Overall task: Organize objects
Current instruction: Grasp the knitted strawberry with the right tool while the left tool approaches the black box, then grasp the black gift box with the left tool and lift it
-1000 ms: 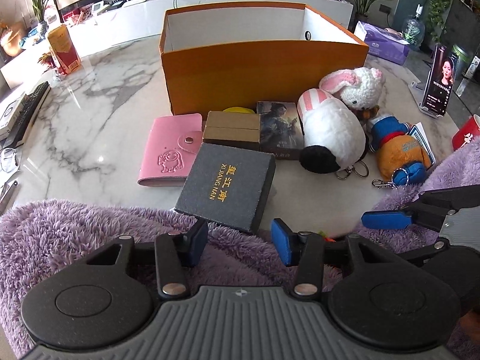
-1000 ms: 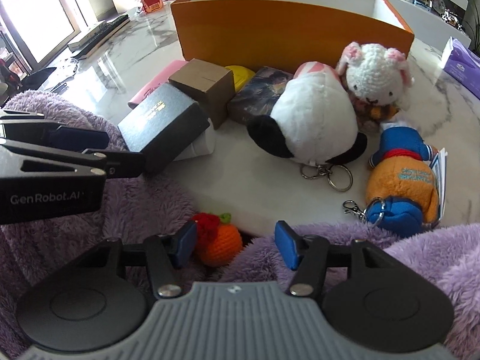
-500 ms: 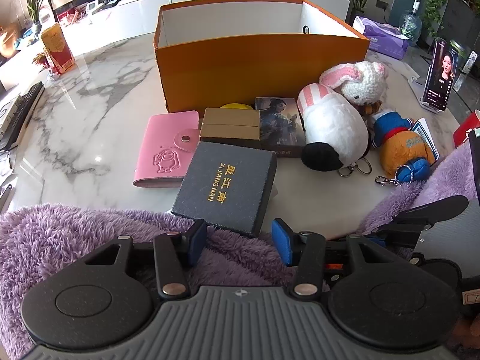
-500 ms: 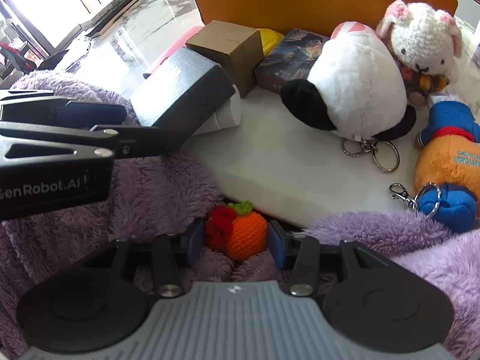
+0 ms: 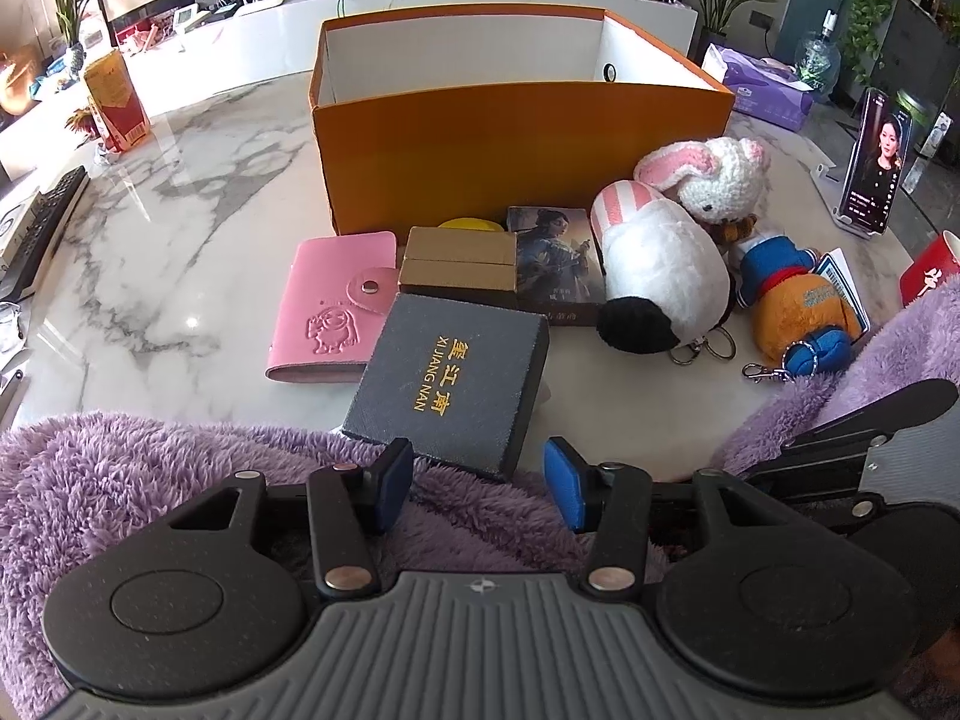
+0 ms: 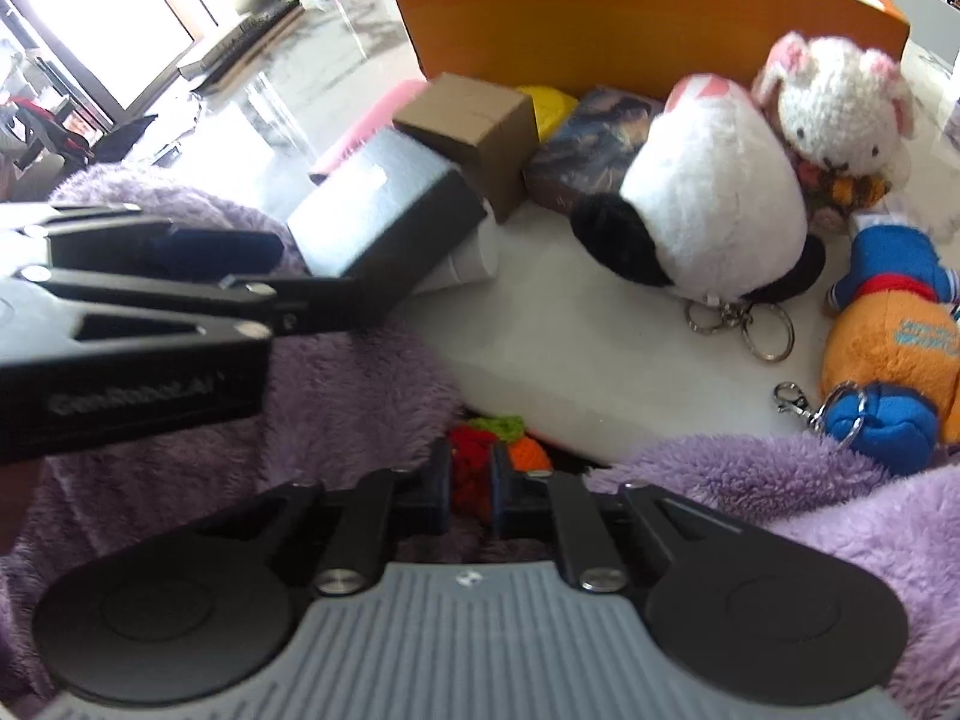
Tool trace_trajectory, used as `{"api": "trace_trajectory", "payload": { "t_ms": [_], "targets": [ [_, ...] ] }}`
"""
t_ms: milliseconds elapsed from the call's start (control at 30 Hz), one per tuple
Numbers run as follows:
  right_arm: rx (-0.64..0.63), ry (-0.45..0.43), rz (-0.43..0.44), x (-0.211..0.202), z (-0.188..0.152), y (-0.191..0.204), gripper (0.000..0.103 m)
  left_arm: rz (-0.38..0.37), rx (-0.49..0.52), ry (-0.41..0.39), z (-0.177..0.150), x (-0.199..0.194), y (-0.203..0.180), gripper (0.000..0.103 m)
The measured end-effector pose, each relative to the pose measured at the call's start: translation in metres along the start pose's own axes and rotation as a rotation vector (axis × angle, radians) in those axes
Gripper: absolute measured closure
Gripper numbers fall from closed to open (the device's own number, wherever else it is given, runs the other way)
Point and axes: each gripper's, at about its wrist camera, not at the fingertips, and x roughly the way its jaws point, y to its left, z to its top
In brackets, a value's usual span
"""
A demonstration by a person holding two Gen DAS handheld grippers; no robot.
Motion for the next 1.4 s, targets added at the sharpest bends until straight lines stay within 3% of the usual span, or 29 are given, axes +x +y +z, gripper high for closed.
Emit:
{"api": "trace_trajectory", "payload": {
  "t_ms": [100,167,200,267,400,667,833,900,1067,1167,1300,1400],
  "targets": [
    [-0.005,0.002,-0.007,-0.001,0.004,0.000,0.101,0.002,0.020,-0.009,0.001,-0.001,-0.001,0.042],
    [-0.001,0.021,-0.008,0.003,0.004,-0.001,0.091,0.007,0.032,-0.017,0.001,-0.003,-0.002,0.042],
    [0.002,0.034,-0.005,0.005,0.003,0.000,0.078,0.008,0.033,-0.017,0.001,-0.003,-0.002,0.042],
    [0.004,0.055,0.003,0.011,0.000,0.000,0.062,0.006,0.032,-0.014,0.000,-0.004,-0.002,0.042],
    [0.029,0.080,0.008,0.019,-0.001,-0.005,0.055,0.005,0.032,-0.013,0.000,-0.003,-0.001,0.042],
    [0.141,0.137,0.008,0.043,0.006,-0.015,0.050,0.001,0.024,-0.012,-0.002,-0.003,0.001,0.042],
    [0.137,0.136,-0.006,0.048,0.006,-0.014,0.058,-0.009,0.029,-0.016,-0.003,-0.004,0.003,0.041],
    [0.119,0.121,-0.013,0.041,0.005,-0.012,0.059,-0.013,0.042,-0.026,-0.003,-0.004,0.003,0.033],
    [0.056,0.026,-0.031,0.003,0.011,-0.004,0.059,-0.002,0.120,-0.073,0.001,-0.005,-0.004,0.027],
    [0.015,-0.021,-0.082,-0.010,0.017,-0.003,0.059,0.018,0.150,-0.063,0.010,0.001,-0.002,0.024],
    [-0.002,-0.056,-0.148,-0.016,0.020,-0.010,0.059,0.043,0.292,-0.061,0.008,0.006,-0.015,0.022],
    [0.015,-0.066,-0.150,-0.018,0.023,-0.016,0.059,0.084,0.375,-0.048,0.003,0.015,-0.027,0.022]
  ]
}}
